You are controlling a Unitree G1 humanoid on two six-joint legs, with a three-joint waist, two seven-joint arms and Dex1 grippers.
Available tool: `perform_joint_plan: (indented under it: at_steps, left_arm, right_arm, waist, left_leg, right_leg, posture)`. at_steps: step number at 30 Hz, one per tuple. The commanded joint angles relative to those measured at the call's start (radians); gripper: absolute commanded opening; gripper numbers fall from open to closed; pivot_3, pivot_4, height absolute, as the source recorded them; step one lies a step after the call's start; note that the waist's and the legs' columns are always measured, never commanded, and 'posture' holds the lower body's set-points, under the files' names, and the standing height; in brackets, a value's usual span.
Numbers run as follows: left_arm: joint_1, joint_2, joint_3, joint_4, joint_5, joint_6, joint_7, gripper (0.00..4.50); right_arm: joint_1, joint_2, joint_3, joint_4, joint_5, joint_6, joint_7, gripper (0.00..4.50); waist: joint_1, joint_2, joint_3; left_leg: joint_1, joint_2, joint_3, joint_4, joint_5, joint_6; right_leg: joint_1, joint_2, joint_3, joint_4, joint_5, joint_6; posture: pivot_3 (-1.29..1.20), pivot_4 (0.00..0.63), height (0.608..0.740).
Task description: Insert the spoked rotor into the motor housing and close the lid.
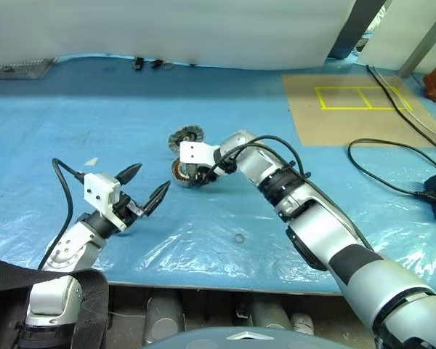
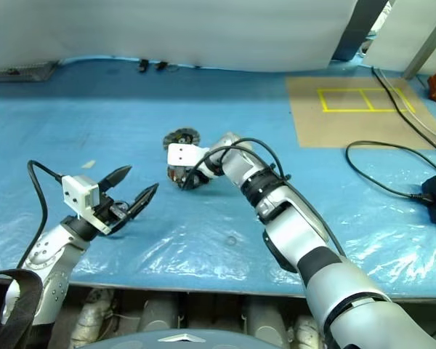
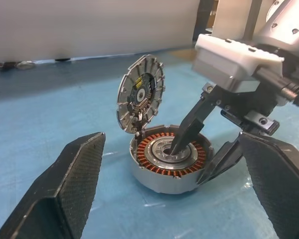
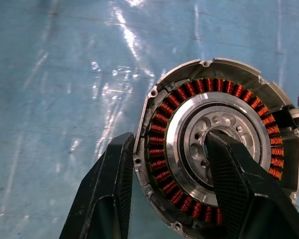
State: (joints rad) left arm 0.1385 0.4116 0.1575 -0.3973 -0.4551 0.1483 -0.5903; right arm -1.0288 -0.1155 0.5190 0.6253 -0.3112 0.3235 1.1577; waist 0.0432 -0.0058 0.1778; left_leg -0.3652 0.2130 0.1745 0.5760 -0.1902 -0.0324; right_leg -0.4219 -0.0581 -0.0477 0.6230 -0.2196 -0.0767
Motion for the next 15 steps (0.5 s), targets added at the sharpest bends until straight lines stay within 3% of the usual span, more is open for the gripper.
perform_joint_plan:
  at_steps: [1, 7, 15]
  left_arm:
    - [0.042, 0.009, -0.002, -0.055, 0.007, -0.016, -0.013, 4.5]
    - [0.064, 0.012, -0.036, -0.056, 0.023, -0.011, -0.031, 4.5]
    - [0.016, 0.028, -0.016, 0.039, 0.038, -0.056, -0.077, 4.5]
  right_arm:
    - [0.111, -0.018, 0.058, -0.179, 0.019, 0.134, 0.082, 1.88]
    - [0.185, -0.046, 0.102, -0.335, 0.014, 0.21, 0.087, 1.88]
    - [0.163, -0.055, 0.087, -0.379, 0.036, 0.206, 0.062, 4.46]
  waist:
    - [-0.001, 0.0, 0.0]
    - [-0.001, 0.0, -0.001]
    - [-0.003, 0.0, 0.0]
  left_leg:
    - [0.001, 0.0, 0.0, 0.0, 0.0, 0.0]
    - [0.008, 0.0, 0.0, 0.0, 0.0, 0.0]
    - [0.019, -0.001, -0.001, -0.003, 0.0, 0.0]
  right_leg:
    - [0.0, 0.0, 0.0, 0.0, 0.0, 0.0]
    - [0.006, 0.0, 0.0, 0.001, 0.0, 0.001]
    - [0.013, 0.0, 0.004, 0.0, -0.004, 0.008]
  posture:
    - [0.0, 0.15, 0.74]
    - [0.0, 0.15, 0.74]
    - [0.0, 0.15, 0.74]
